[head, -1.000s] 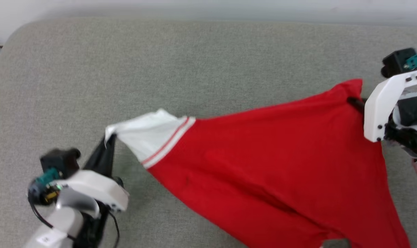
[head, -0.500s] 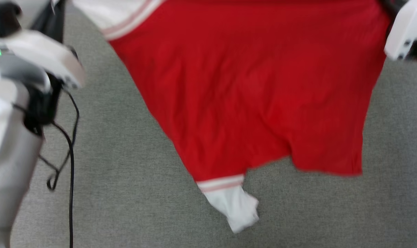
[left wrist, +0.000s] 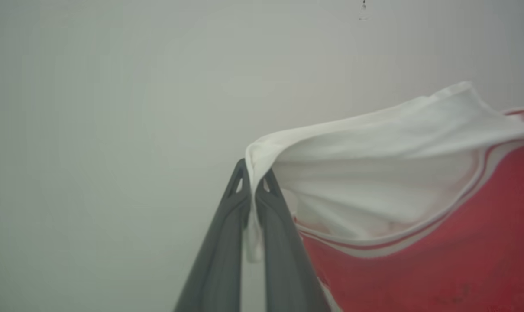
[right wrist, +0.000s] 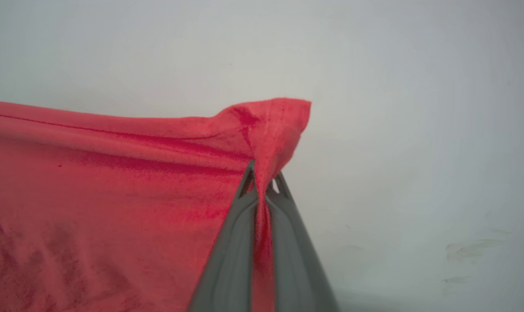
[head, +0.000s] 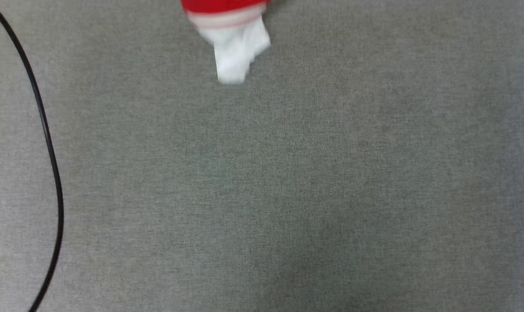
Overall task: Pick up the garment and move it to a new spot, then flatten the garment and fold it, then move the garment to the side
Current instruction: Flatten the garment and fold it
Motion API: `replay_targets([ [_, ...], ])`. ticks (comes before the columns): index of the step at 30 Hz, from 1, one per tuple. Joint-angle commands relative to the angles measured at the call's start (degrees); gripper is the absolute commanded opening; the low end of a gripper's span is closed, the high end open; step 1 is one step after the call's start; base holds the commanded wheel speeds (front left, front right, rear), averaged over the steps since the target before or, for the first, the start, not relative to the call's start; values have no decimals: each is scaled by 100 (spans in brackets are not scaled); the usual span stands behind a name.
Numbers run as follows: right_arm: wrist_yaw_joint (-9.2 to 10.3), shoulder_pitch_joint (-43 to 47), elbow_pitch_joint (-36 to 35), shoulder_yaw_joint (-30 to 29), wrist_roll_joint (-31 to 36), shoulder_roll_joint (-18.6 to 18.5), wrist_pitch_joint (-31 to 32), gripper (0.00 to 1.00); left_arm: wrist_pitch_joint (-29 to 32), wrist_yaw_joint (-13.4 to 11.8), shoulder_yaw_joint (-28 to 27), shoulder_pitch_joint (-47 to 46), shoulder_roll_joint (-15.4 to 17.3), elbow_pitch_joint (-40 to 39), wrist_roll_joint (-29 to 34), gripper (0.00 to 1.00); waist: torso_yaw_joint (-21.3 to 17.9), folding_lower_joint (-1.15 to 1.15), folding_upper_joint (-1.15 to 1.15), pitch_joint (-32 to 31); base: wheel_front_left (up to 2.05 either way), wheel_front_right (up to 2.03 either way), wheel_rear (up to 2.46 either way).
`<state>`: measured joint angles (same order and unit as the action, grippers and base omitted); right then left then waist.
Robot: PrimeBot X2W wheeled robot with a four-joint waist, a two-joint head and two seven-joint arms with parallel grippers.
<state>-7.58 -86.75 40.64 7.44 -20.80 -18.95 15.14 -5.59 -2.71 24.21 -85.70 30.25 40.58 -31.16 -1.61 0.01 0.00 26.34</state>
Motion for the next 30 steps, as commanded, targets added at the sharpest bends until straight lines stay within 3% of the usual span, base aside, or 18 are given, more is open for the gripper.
replay_targets([
  [1, 16, -197, 101, -57, 113, -47, -63, 0, -51, 33, 5, -249, 91, 134, 63, 0, -13, -1, 0, 127, 0, 0, 0],
  [8, 15, -698, 632, 11, 120, 106, -414, 0, -134, 291, 93, -940, -48, 793, 88, 0, 45, -1, 0, 486, 0, 0, 0],
  [17, 15, -371, 1342, 510, -324, 265, -790, 0, -235, 710, -19, -583, -262, 1669, -340, 0, 107, -1, 0, 816, 0, 0, 0],
  [23, 15, 594, 1450, 1117, -802, 292, -1186, 0, -622, 917, -164, 475, -317, 2066, -757, 0, 84, -1, 0, 488, 0, 0, 0],
  [30, 16, 2417, 1257, 1734, -1440, 185, -1635, 0, -927, 978, -326, 2407, -456, 2082, -1148, 0, 72, -1, 0, -360, 0, 0, 0],
])
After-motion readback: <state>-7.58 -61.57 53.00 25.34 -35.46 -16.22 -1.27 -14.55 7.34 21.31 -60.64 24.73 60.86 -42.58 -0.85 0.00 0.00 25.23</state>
